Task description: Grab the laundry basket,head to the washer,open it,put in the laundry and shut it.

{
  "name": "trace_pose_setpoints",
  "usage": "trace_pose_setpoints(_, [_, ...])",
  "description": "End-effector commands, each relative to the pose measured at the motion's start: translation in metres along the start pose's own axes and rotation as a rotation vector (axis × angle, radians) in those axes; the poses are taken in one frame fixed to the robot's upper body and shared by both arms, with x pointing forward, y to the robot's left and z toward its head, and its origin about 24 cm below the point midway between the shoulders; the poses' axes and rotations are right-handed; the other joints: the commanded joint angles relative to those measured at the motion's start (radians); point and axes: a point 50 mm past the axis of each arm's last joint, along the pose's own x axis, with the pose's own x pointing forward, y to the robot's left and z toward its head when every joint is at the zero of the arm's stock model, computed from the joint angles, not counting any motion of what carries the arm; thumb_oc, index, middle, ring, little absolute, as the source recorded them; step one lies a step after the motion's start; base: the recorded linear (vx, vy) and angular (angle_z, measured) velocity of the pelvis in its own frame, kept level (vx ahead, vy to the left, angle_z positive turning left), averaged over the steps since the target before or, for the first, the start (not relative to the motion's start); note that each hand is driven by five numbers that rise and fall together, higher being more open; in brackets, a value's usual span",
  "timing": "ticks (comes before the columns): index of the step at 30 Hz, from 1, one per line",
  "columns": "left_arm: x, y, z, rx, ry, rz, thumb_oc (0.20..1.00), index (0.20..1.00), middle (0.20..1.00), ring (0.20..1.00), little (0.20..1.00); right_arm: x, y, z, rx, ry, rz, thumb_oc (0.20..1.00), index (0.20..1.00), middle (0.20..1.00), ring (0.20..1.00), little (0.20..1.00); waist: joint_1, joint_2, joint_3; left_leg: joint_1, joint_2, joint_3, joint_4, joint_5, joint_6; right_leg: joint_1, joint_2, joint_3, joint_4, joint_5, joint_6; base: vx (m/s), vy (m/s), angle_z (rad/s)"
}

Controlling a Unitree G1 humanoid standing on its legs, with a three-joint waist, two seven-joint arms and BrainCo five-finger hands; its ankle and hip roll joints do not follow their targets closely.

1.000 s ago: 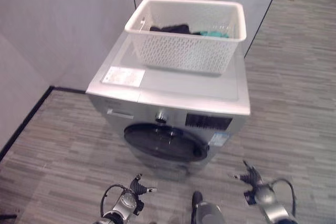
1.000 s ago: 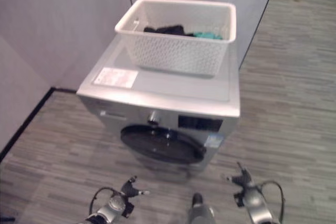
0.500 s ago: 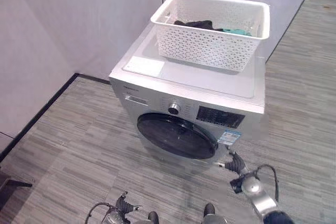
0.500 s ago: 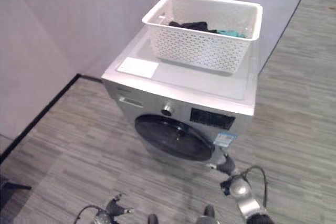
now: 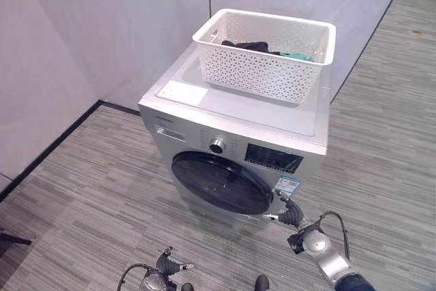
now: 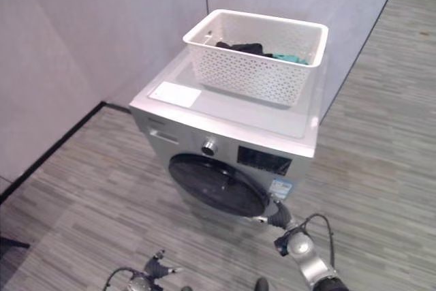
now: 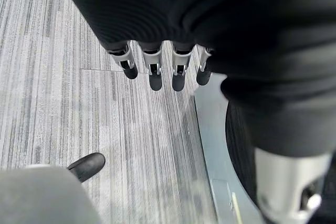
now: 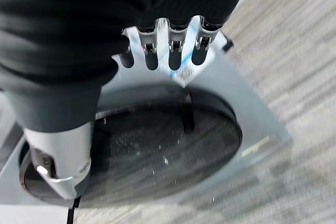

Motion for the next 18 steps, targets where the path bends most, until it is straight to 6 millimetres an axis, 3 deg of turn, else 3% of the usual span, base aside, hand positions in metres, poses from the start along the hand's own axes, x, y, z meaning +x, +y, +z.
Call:
trace_pose_setpoints(1, [0.002, -0.006, 0.004, 0.041, -0.006, -0.030, 1.000, 1.000, 1.000, 1.000, 1.000, 0.015, -0.006, 0.027, 0.037, -0.087, -0.025, 1.000, 1.000, 1.000, 1.000, 1.000, 0.023, -0.048, 0.033, 0.049, -0.008, -0.016, 0.004, -0.080, -0.014, 0.012, -0.058, 0.017, 0.010, -0.048, 0.036, 0.00, -0.006, 0.06])
trace_pose_setpoints(6, [0.000, -0.010, 0.001, 0.018, -0.002, -0.047, 1.000, 1.000, 1.000, 1.000, 1.000, 0.025, -0.015, 0.030, 0.049, -0.064, -0.060, 1.000, 1.000, 1.000, 1.000, 1.000, 0.036, -0.033, 0.049, 0.040, -0.001, -0.027, 0.004, -0.073, -0.018, 0.009, -0.054, 0.012, 0.010, -0.052, 0.033, 0.00, -0.013, 0.08])
trace_pose_setpoints(13, [-0.001, -0.011, -0.005, 0.027, 0.017, -0.060, 1.000, 1.000, 1.000, 1.000, 1.000, 0.035, -0.045, 0.062, 0.018, -0.162, -0.145, 1.000, 1.000, 1.000, 1.000, 1.000, 0.045, -0.011, 0.079, -0.013, -0.003, -0.040, 0.004, -0.053, -0.019, -0.040, -0.055, 0.017, 0.010, -0.042, 0.031, -0.05, -0.003, 0.06])
trace_pose_setpoints(18, [0.000, -0.013, -0.002, 0.024, 0.019, -0.075, 1.000, 1.000, 1.000, 1.000, 1.000, 0.046, -0.055, 0.084, 0.171, -0.204, -0.178, 1.000, 1.000, 1.000, 1.000, 1.000, 0.055, 0.014, 0.107, -0.087, -0.008, -0.063, 0.004, -0.021, -0.025, -0.098, -0.060, 0.009, 0.010, -0.033, 0.026, -0.07, 0.009, 0.10])
